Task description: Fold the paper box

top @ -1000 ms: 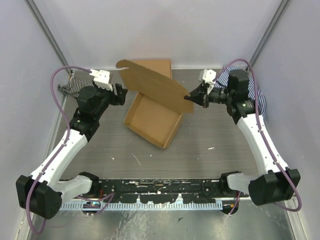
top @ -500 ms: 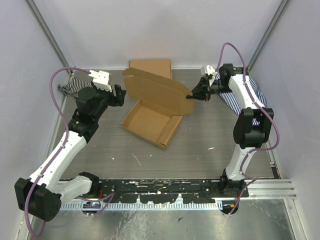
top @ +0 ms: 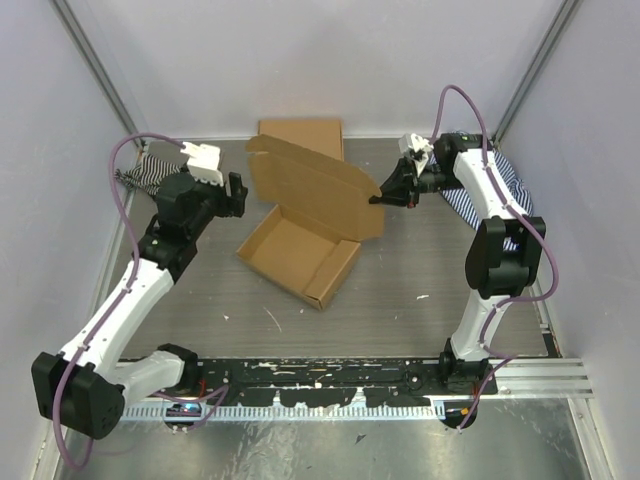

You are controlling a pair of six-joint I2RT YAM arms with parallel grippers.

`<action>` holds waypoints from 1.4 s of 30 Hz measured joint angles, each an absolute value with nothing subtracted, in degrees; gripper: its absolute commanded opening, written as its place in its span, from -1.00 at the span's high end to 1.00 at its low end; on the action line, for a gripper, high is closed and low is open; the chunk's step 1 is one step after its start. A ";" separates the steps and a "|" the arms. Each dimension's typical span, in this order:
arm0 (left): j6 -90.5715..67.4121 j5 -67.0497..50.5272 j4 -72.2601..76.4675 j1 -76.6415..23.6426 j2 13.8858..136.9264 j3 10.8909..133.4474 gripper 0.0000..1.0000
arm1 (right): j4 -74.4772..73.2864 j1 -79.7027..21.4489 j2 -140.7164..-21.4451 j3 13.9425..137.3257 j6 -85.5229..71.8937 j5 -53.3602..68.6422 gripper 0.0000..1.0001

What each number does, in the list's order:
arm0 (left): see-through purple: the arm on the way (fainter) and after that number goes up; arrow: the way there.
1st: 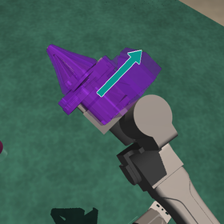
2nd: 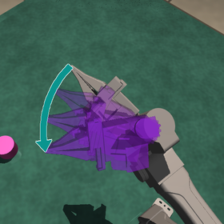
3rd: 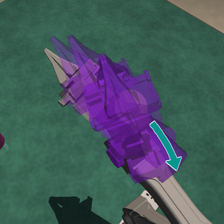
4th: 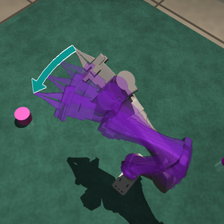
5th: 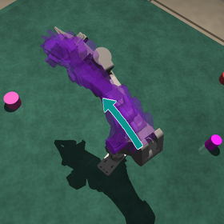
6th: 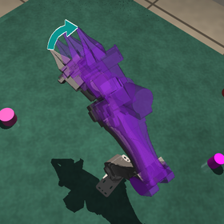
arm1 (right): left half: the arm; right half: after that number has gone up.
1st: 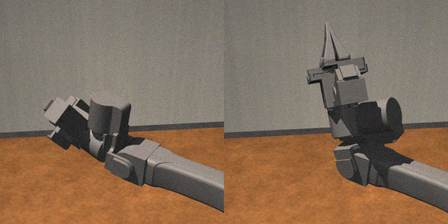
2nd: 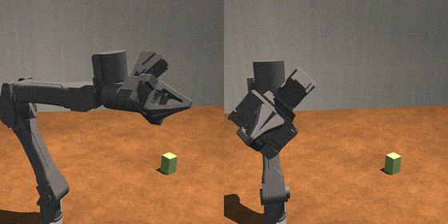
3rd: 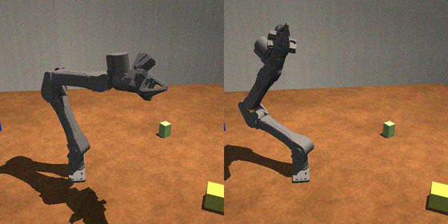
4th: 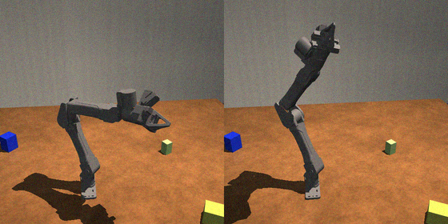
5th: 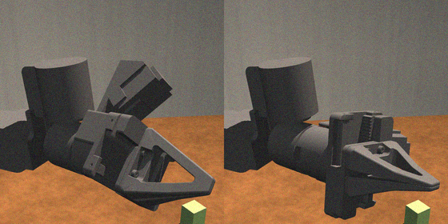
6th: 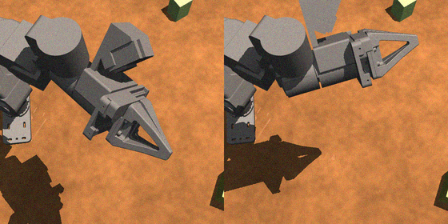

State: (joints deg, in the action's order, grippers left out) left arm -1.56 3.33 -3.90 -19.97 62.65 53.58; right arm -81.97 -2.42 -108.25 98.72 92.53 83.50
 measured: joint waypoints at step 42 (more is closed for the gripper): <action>-20.03 -39.22 36.56 -1.13 97.12 59.81 -0.54 | -82.50 -4.12 -107.61 100.40 87.07 83.90 0.86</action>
